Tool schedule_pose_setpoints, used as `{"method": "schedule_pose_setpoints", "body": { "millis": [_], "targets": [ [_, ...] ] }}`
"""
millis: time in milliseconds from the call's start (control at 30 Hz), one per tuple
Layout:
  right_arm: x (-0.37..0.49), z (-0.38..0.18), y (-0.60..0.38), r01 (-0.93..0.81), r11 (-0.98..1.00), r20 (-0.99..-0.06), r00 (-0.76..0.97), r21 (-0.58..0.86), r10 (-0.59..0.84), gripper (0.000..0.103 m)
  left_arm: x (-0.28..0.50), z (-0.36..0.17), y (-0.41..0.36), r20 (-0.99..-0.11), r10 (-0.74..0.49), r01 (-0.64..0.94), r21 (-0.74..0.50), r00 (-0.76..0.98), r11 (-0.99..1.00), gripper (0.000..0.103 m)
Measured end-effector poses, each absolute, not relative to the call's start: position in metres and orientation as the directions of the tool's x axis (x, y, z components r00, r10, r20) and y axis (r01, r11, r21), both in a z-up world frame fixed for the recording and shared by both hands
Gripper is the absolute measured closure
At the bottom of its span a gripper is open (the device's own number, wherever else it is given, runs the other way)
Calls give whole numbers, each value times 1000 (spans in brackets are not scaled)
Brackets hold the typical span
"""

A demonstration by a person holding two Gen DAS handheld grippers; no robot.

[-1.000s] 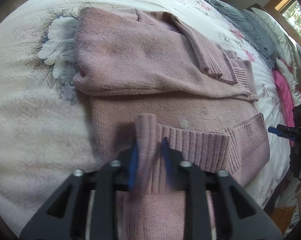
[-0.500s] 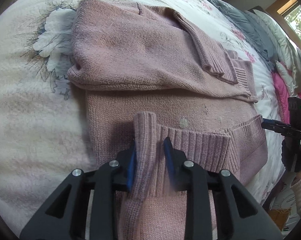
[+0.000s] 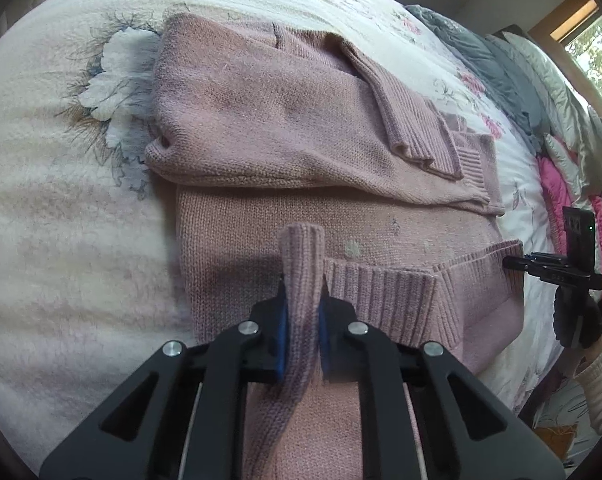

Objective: Fold small clothes

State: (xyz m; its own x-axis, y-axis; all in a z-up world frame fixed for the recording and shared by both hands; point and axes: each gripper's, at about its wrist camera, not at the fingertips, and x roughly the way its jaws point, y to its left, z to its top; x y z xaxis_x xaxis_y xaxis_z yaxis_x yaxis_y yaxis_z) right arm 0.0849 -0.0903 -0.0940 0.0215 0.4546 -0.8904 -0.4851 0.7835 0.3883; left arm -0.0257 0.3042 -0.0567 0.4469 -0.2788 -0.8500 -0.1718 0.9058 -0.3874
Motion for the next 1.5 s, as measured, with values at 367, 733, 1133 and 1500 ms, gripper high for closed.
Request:
{"method": "schedule_pose_setpoints", "body": {
  "millis": [367,733,1133,1500],
  "targets": [
    [98,-32,-110,-426,744,-787,110,514,607,93,-30,8,311,-768,-246,-157,-409,592,899,94],
    [159,35,-115,-440,727,-686,284,528,670,93,42,58,337,-650,-233,-119,-450,723,885,95],
    [255,9,-87,-388,788,-726,330,478,604,93,132,23,372,-707,-157,-211,-403,690,891,95],
    [286,-58,-71,-343,849,-822,273,402,500,93,159,-34,396,-811,-82,-301,-306,579,903,92]
  ]
}}
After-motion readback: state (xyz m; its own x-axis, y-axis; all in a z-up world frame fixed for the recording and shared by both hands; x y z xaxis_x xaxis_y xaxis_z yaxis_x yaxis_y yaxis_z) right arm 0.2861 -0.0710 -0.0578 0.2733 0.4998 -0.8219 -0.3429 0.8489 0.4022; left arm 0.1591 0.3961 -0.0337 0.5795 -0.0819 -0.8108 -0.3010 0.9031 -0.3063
